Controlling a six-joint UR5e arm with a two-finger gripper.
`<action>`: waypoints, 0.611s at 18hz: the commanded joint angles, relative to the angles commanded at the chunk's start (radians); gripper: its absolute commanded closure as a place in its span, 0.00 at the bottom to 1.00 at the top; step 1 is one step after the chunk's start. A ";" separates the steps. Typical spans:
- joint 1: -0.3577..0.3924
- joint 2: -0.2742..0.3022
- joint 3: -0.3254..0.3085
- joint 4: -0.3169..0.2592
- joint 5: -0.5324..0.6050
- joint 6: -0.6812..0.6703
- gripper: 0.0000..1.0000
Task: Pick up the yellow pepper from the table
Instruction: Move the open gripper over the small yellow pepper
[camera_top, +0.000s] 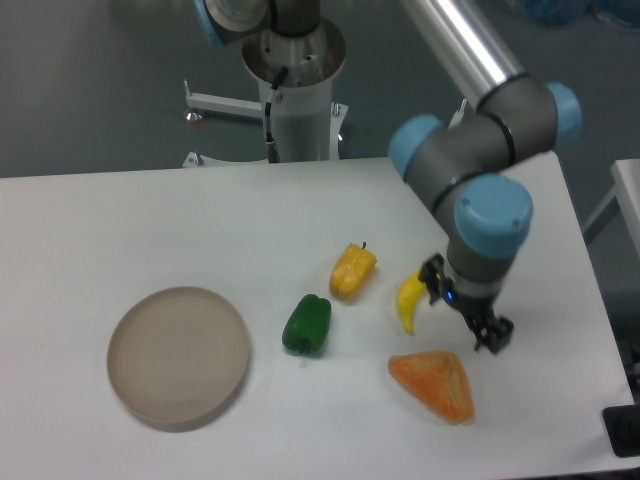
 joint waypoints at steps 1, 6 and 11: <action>0.008 0.032 -0.052 -0.008 -0.015 -0.009 0.00; 0.025 0.074 -0.178 -0.003 -0.095 -0.190 0.00; 0.006 0.074 -0.194 0.008 -0.140 -0.333 0.00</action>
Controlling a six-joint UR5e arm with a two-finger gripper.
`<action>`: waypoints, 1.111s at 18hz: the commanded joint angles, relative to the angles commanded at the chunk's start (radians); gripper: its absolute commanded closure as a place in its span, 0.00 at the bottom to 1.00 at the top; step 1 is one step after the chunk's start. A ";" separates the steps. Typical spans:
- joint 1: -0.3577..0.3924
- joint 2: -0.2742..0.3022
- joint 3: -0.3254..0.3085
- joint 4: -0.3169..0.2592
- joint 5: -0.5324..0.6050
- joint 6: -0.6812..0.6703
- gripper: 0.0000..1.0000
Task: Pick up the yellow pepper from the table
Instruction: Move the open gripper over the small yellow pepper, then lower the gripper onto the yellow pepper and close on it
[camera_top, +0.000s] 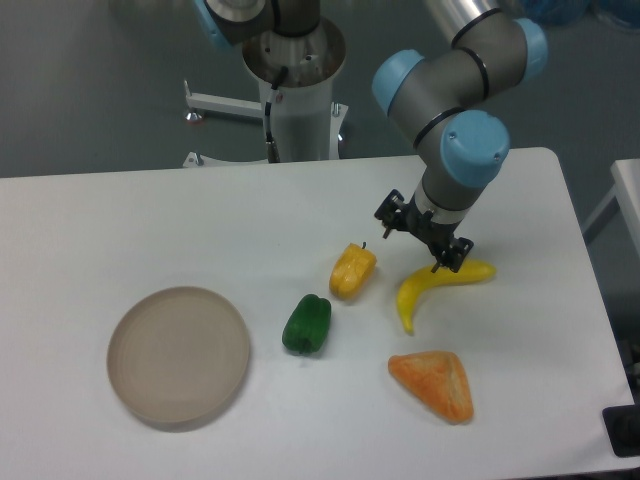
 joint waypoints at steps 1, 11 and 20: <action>-0.003 0.005 -0.006 0.002 -0.003 -0.021 0.00; -0.057 0.078 -0.144 0.123 -0.008 -0.060 0.00; -0.086 0.086 -0.252 0.278 0.051 -0.051 0.00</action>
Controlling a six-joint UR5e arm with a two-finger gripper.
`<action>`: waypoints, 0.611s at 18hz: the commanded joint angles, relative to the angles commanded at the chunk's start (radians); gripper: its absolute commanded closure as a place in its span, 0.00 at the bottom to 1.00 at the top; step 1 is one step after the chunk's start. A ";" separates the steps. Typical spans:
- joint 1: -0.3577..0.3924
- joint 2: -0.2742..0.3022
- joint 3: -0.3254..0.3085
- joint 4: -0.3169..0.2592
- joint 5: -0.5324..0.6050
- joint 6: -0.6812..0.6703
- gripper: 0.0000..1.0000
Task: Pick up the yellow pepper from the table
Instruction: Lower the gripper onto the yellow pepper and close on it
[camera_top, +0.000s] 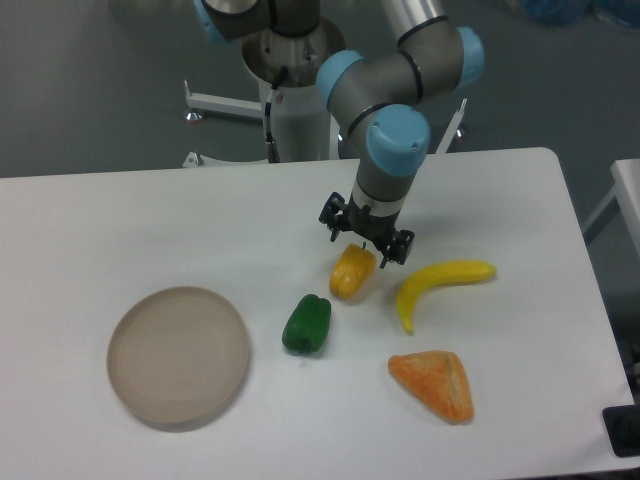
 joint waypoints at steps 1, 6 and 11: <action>-0.002 -0.003 -0.002 0.000 0.002 0.000 0.00; -0.006 -0.008 -0.005 0.003 0.002 -0.003 0.00; -0.017 -0.017 -0.005 0.003 0.005 0.002 0.00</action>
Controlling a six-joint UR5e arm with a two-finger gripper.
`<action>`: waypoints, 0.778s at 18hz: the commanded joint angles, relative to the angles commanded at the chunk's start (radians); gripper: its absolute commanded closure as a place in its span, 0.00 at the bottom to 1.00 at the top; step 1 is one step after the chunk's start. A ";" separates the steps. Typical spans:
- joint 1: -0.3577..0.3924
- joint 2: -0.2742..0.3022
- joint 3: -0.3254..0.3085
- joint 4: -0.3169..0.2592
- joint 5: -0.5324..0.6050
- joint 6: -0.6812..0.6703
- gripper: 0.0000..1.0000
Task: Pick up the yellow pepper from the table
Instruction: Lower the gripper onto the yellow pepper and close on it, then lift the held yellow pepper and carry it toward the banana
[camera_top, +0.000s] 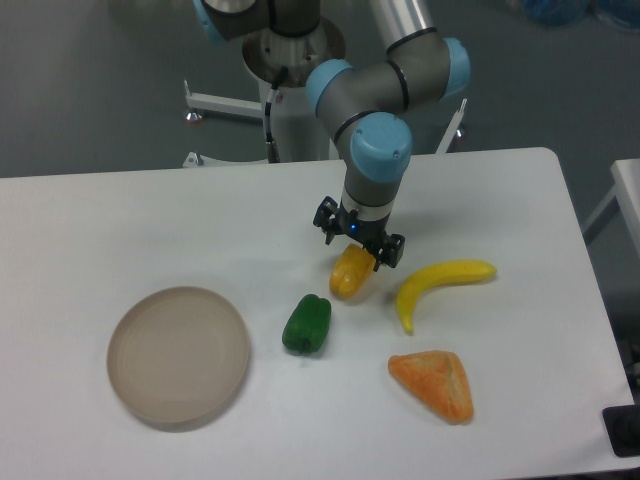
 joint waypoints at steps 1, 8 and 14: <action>0.000 -0.002 0.000 0.000 0.000 0.003 0.00; -0.003 -0.006 0.003 0.000 0.003 0.015 0.28; -0.003 -0.011 0.011 0.000 0.002 0.037 0.61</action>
